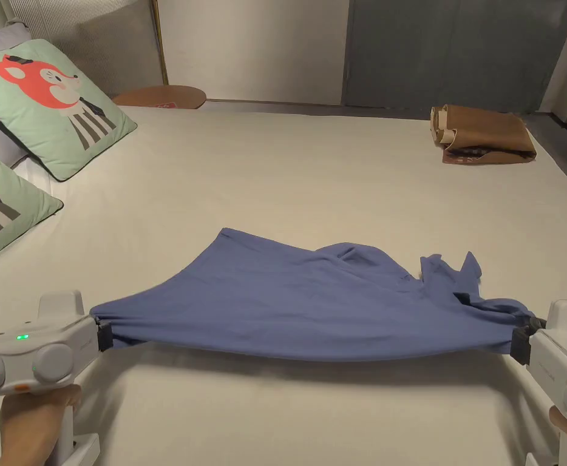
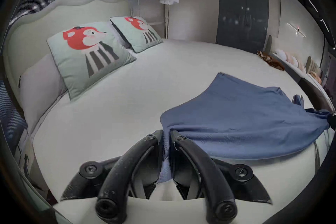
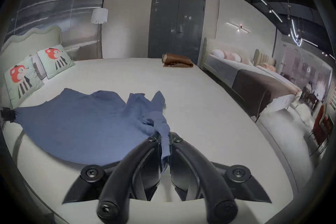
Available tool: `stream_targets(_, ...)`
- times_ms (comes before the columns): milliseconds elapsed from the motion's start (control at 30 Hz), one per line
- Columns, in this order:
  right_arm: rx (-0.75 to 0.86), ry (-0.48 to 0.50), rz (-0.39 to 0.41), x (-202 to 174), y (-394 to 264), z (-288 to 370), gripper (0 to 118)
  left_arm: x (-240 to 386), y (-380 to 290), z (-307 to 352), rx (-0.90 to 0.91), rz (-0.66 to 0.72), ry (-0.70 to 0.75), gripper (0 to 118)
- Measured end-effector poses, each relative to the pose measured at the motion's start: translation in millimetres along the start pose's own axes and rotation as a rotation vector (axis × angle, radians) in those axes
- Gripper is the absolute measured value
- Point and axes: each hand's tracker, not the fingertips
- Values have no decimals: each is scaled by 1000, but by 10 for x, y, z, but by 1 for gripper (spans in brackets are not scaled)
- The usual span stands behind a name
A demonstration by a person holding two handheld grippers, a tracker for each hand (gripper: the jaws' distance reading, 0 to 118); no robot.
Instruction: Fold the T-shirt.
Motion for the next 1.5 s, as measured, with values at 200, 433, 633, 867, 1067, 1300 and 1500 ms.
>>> stream_targets(200, -75, 26, -57, 214, -487, 355, 7, -366, -533, 350, -78, -4, -12, 3)
stream_targets(433, -211, 32, -70, 311, -1097, 725, 7, -645, -1025, 585, -186, -13, 8, 3)
stream_targets(633, -336, 42, -163, 327, -1521, 655, 7, -675, -1096, 557, -218, -24, 17, 3)
stream_targets(867, -282, 7, -114, 157, -1197, 788, 36, -484, -981, 612, -225, -48, 47, 52)
stream_targets(1067, -36, 45, -79, -57, -559, 961, 113, -84, -437, 932, 7, 6, -72, 106)
stream_targets(1300, 285, 61, -56, -391, 140, 1355, 113, 617, 190, 1518, 435, 29, -191, 106)
stream_targets(1500, 436, 7, -4, -517, 288, 1579, 106, 991, 218, 1761, 601, -80, -246, 102)
